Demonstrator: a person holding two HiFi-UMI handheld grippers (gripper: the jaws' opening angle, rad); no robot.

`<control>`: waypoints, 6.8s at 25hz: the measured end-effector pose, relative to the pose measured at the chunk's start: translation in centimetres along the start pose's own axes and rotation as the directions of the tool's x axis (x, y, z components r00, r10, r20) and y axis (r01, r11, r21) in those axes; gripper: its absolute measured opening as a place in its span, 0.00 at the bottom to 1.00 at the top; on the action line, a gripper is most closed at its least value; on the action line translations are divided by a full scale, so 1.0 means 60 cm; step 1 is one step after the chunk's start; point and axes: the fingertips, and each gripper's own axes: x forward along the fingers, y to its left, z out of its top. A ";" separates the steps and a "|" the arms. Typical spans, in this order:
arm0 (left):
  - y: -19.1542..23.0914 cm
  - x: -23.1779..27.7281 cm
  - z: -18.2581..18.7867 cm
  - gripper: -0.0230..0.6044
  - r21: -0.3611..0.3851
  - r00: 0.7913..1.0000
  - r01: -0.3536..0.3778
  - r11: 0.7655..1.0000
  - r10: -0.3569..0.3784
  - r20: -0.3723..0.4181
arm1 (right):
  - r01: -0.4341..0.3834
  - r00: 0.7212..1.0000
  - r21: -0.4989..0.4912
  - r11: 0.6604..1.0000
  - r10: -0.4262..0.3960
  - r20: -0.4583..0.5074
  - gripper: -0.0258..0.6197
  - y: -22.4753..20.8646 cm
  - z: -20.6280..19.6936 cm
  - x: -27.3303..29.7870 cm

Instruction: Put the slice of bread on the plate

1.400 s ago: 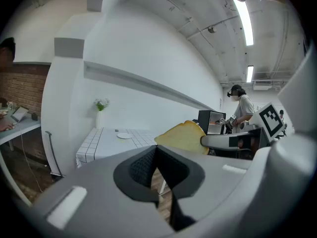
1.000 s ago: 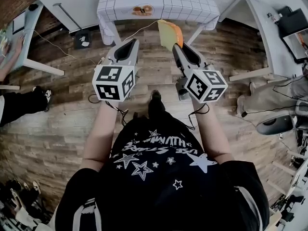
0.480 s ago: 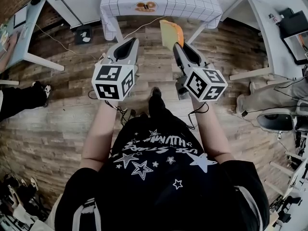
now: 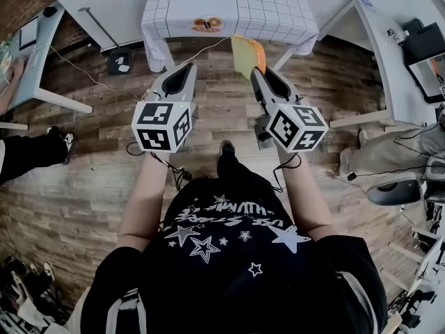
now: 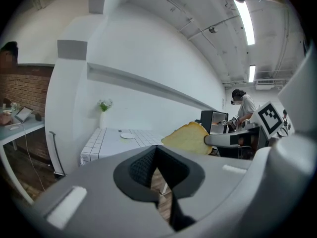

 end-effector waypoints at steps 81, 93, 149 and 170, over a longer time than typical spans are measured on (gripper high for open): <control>0.419 0.640 0.153 0.05 -0.042 0.996 0.077 0.996 -0.079 -0.049 | 0.083 0.990 -0.013 0.996 -0.084 -0.116 0.19 -0.356 0.150 0.663; 0.469 0.708 0.152 0.05 -0.055 0.988 0.131 0.990 -0.135 -0.079 | 0.159 0.975 -0.034 0.987 -0.163 -0.153 0.19 -0.394 0.145 0.708; 0.529 0.854 0.114 0.05 -0.127 0.979 -0.088 0.988 0.062 -0.195 | -0.520 0.830 -0.756 0.397 0.025 -0.557 0.22 -0.465 -0.065 0.957; 0.530 0.792 0.118 0.05 -0.129 0.988 -0.061 0.990 0.042 -0.149 | -0.451 0.848 -0.742 0.496 -0.020 -0.529 0.25 -0.452 -0.063 0.930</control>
